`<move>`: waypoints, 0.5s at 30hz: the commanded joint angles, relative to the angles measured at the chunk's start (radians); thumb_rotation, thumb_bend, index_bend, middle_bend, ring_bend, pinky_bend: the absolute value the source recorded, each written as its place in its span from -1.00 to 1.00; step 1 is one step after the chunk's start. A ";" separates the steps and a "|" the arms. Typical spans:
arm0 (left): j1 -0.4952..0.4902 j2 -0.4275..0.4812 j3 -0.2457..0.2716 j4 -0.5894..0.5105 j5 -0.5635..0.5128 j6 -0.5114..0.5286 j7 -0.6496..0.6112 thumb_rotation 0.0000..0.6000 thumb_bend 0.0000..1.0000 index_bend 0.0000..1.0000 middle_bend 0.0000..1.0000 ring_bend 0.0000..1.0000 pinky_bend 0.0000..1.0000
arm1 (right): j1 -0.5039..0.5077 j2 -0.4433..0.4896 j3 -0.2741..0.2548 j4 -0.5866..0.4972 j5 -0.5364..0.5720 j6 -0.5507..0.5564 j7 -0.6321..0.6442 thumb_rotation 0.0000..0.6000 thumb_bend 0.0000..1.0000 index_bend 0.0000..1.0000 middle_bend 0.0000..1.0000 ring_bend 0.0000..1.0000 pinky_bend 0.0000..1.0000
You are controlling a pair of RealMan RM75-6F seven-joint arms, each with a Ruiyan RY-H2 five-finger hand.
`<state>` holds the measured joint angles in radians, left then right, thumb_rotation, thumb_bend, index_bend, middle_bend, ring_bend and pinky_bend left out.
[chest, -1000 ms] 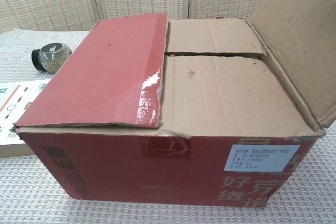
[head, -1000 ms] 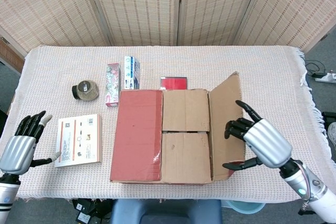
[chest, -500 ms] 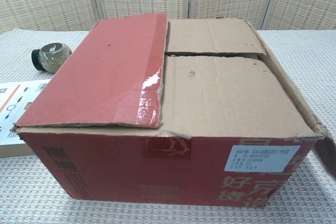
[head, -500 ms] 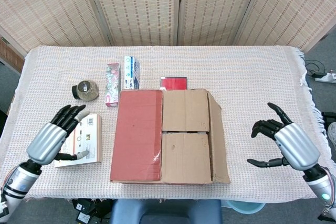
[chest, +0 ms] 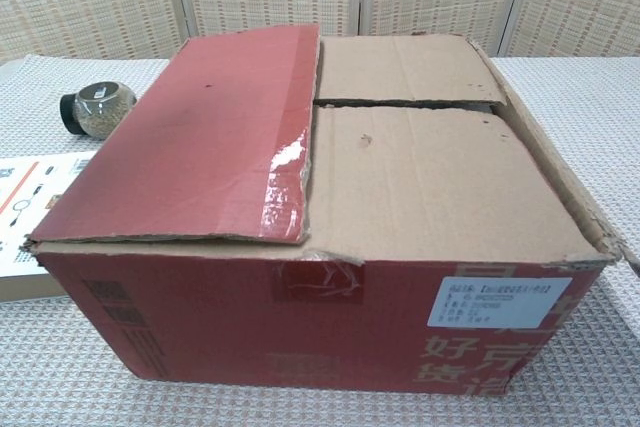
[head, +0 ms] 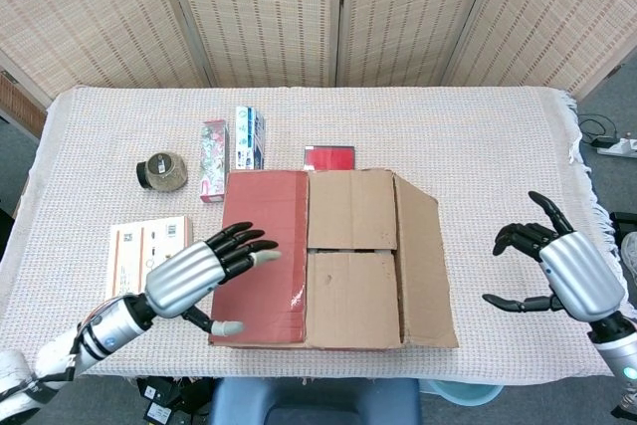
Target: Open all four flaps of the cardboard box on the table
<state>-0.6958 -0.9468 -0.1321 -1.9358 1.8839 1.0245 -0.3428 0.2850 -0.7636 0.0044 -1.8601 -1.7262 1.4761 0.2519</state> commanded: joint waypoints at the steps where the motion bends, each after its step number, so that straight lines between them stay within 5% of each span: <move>1: -0.085 -0.044 -0.017 -0.009 -0.010 -0.080 -0.034 -1.00 -0.65 -0.73 -0.72 -0.84 -1.00 | -0.003 -0.003 0.002 0.006 0.003 -0.004 0.004 -0.18 -0.74 -0.07 -0.13 -0.11 -1.00; 15: -0.263 -0.219 -0.048 0.088 -0.106 -0.238 0.104 -1.00 -0.66 -0.53 -0.51 -0.71 -1.00 | -0.017 -0.018 0.012 0.049 0.029 -0.024 0.039 -0.18 -0.74 -0.07 -0.13 -0.11 -1.00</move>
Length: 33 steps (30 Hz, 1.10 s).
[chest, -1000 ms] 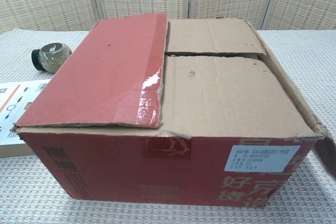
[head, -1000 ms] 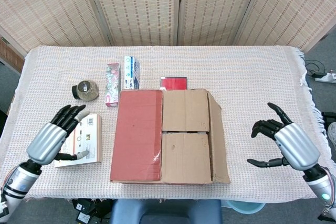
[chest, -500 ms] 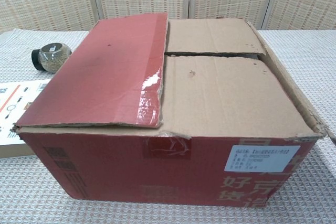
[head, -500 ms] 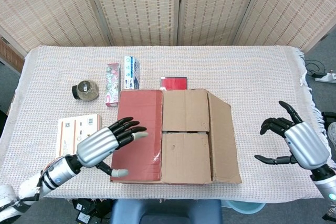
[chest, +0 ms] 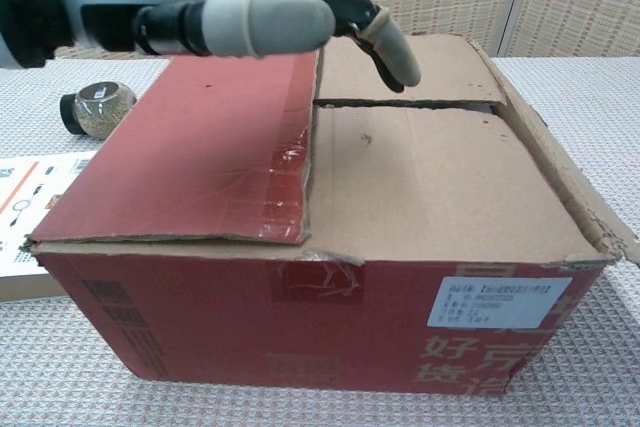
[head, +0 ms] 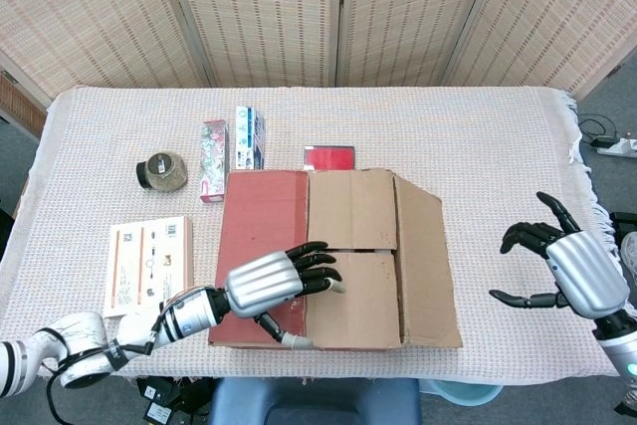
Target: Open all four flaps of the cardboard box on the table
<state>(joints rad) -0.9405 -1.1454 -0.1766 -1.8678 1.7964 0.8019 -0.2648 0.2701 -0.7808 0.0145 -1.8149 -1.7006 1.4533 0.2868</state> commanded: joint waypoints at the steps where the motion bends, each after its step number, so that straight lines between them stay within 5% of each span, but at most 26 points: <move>1: -0.025 -0.029 -0.004 0.030 -0.027 -0.021 0.042 -1.00 -0.66 -0.51 -0.50 -0.69 -1.00 | -0.003 -0.002 0.002 0.007 0.005 -0.002 0.007 -0.18 -0.74 -0.07 -0.13 -0.11 -1.00; 19: -0.034 -0.048 0.038 0.080 -0.063 0.020 0.242 -1.00 -0.67 -0.13 -0.09 -0.34 -1.00 | -0.018 -0.025 0.011 0.043 0.013 -0.004 0.042 -0.19 -0.74 -0.07 -0.13 -0.11 -1.00; 33: -0.014 0.018 0.044 0.010 -0.115 0.048 0.343 -1.00 -0.67 -0.07 -0.04 -0.30 -1.00 | -0.040 -0.030 0.017 0.059 0.012 0.024 0.062 -0.18 -0.74 -0.07 -0.13 -0.12 -1.00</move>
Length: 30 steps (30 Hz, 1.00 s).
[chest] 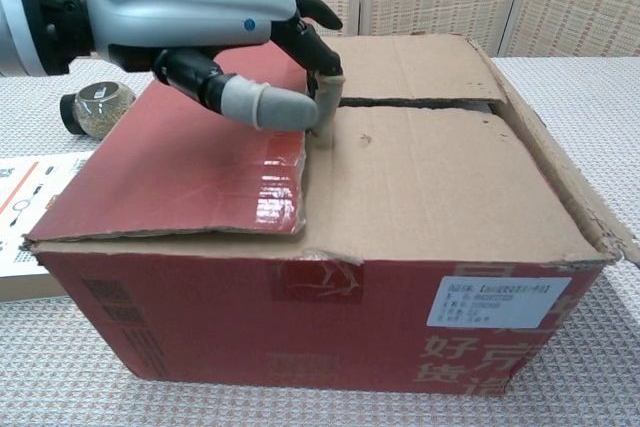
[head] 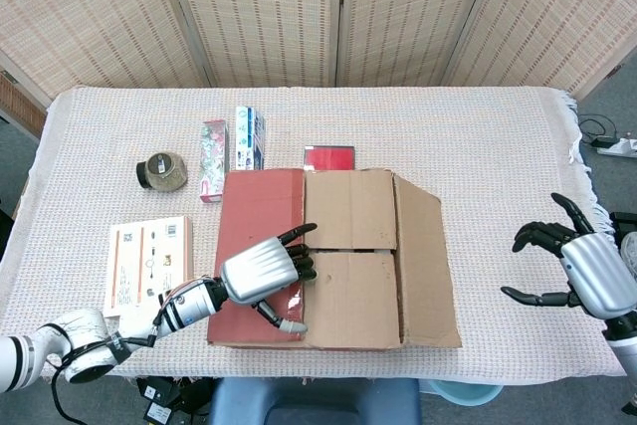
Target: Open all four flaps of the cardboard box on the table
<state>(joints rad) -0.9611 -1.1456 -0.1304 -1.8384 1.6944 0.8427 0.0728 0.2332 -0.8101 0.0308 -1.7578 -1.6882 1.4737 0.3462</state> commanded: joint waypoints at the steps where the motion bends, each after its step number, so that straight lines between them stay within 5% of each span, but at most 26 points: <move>1: 0.009 0.028 -0.003 -0.029 -0.018 0.010 0.005 -1.00 -0.67 -0.07 -0.04 -0.30 -1.00 | -0.004 -0.001 0.001 0.004 -0.001 0.006 0.004 -0.19 -0.74 -0.07 -0.13 -0.12 -1.00; 17: 0.103 0.296 -0.012 -0.228 -0.051 0.108 -0.067 -1.00 -0.67 -0.07 -0.04 -0.30 -1.00 | -0.016 -0.005 0.012 0.018 0.005 0.020 0.020 -0.19 -0.74 -0.07 -0.13 -0.12 -1.00; 30: 0.189 0.391 -0.025 -0.240 -0.032 0.228 -0.160 -1.00 -0.67 -0.07 -0.04 -0.30 -1.00 | -0.018 0.000 0.019 0.013 0.005 0.024 0.019 -0.18 -0.74 -0.07 -0.13 -0.12 -1.00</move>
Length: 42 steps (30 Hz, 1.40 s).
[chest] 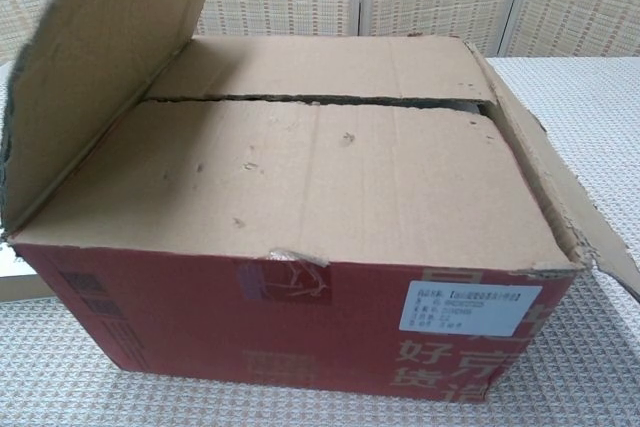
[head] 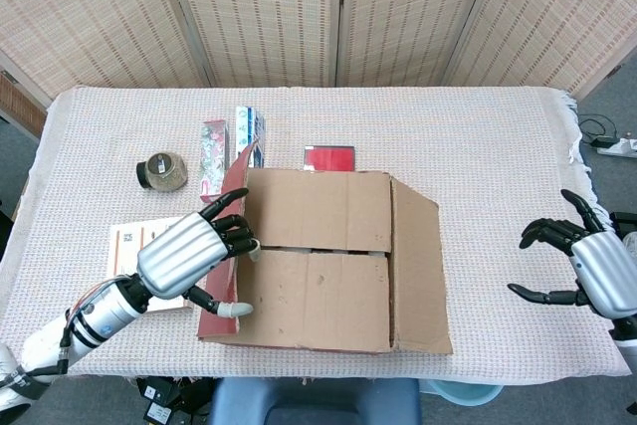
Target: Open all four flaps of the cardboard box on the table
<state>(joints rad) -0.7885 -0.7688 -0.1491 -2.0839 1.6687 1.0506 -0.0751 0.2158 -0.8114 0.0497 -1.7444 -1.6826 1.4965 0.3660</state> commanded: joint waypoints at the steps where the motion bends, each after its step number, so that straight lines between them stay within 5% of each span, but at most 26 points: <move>1: 0.023 0.018 -0.008 0.007 -0.009 0.029 -0.017 -1.00 -0.67 -0.07 -0.04 -0.30 -1.00 | -0.002 0.002 0.001 -0.001 0.000 0.002 -0.001 -0.18 -0.74 -0.07 -0.13 -0.12 -1.00; 15: 0.147 0.077 0.007 0.071 -0.086 0.106 -0.024 -1.00 -0.67 -0.07 -0.04 -0.30 -1.00 | -0.001 0.007 0.009 -0.012 0.002 -0.002 -0.006 -0.19 -0.74 -0.07 -0.13 -0.11 -1.00; 29: 0.190 0.038 -0.005 0.118 -0.185 0.098 -0.015 -1.00 -0.66 -0.13 -0.05 -0.35 -1.00 | 0.049 0.014 0.010 -0.056 -0.046 -0.073 -0.084 -0.14 -0.74 -0.09 -0.14 -0.13 -1.00; 42: 0.210 -0.028 0.011 0.108 -0.215 0.069 0.058 -1.00 -0.66 -0.48 -0.22 -0.46 -1.00 | 0.257 -0.040 0.103 -0.165 0.062 -0.354 -0.229 0.34 -0.73 -0.94 -0.73 -0.53 -0.94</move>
<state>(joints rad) -0.5825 -0.7901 -0.1406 -1.9730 1.4546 1.1197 -0.0260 0.4184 -0.8281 0.1238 -1.8812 -1.6561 1.2042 0.1709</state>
